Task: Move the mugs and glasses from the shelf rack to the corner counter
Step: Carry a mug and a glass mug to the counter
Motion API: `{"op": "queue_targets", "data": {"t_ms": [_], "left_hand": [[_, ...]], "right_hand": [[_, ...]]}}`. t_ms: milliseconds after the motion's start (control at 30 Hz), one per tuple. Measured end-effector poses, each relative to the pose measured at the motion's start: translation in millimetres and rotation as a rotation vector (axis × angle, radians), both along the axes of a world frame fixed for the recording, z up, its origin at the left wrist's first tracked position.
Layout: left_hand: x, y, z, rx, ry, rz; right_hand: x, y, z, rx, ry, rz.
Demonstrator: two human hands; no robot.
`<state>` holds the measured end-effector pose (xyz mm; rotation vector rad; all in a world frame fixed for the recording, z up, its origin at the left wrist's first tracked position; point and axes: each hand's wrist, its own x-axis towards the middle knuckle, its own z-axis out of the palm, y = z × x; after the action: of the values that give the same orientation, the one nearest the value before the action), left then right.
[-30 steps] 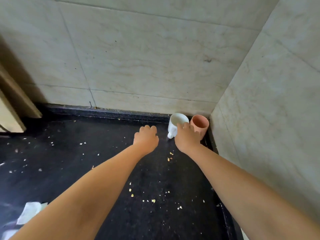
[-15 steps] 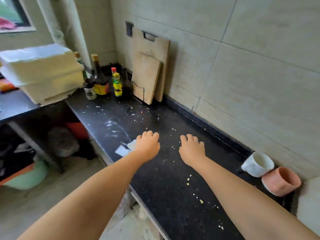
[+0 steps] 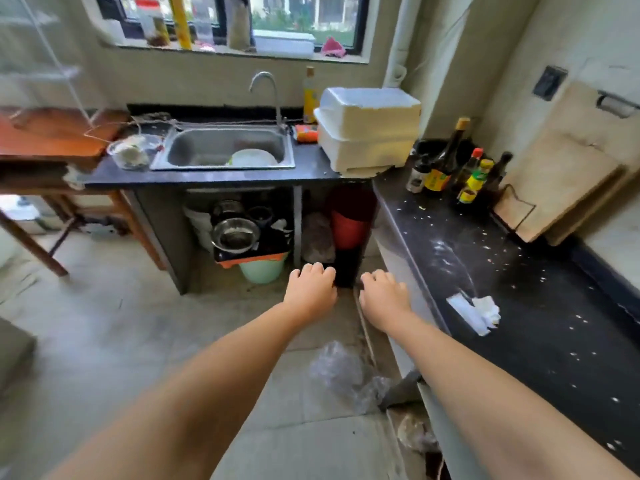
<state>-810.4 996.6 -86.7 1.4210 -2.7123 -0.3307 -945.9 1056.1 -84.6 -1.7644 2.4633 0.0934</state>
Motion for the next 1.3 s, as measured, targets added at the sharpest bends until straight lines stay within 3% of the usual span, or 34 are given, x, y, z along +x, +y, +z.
{"op": "queue_targets", "data": {"t_ms": [167,333,933,1300], "left_hand": [[178,-48,-13,0.041,-0.089,0.233],[304,-87,-15,0.074,-0.12,0.444],[534,-272,-1,0.092,-0.147,0.791],[686,-455,-3,0.029,-0.136,0.803]], "right_hand": [[156,-75,-17,0.036,-0.042,0.22],[263,-135,-17,0.081,-0.028,0.399],[504,-406,-12,0.036,-0.035,0.943],[647,-593,-16,0.021,-0.001,0.914]]}}
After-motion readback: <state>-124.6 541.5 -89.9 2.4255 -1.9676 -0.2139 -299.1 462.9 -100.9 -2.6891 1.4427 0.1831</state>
